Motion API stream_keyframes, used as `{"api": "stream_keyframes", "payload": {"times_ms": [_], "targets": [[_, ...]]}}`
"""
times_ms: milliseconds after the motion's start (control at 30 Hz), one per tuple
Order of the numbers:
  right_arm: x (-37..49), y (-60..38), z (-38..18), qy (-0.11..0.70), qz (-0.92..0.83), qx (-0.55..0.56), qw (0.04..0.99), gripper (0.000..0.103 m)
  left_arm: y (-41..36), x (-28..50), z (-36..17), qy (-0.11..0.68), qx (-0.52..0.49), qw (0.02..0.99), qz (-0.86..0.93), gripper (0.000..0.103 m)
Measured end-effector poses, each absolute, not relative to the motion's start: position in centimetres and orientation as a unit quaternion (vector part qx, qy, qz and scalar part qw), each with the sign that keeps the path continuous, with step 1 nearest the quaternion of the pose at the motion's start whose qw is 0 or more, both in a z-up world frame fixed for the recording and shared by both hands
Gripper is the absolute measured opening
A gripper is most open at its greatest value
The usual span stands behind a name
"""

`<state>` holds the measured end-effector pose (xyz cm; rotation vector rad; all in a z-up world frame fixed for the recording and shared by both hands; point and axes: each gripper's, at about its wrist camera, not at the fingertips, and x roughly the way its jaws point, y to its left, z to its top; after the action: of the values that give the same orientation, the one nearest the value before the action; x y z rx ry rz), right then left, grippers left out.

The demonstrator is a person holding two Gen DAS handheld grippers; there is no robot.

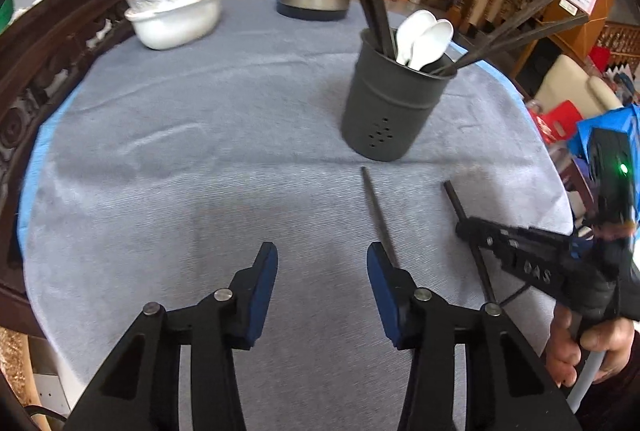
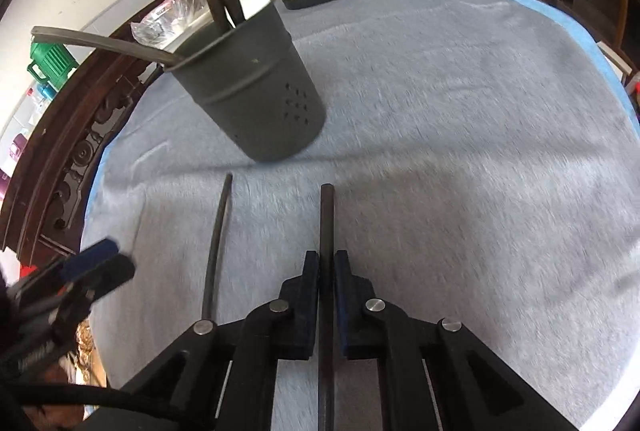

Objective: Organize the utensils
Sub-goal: 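Move both open tools down to the last chopsticks on the cloth, then close the left tool on a dark chopstick while the right tool grasps the other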

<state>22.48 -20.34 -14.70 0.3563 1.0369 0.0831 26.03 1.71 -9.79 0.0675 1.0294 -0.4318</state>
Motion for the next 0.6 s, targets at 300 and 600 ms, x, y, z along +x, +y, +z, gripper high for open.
{"api": "stream_keyframes", "payload": {"times_ms": [300, 600], "targets": [[24.0, -20.4, -14.3, 0.521, 0.024, 0.169, 0.836, 0.012, -1.4, 30.0, -11.2, 0.522, 0.013, 0.819, -0.238, 0.048], [26.3, -18.9, -14.1, 0.516, 0.034, 0.099, 0.850, 0.010, -3.6, 32.6, -12.7, 0.541, 0.013, 0.800, -0.259, 0.024]]}}
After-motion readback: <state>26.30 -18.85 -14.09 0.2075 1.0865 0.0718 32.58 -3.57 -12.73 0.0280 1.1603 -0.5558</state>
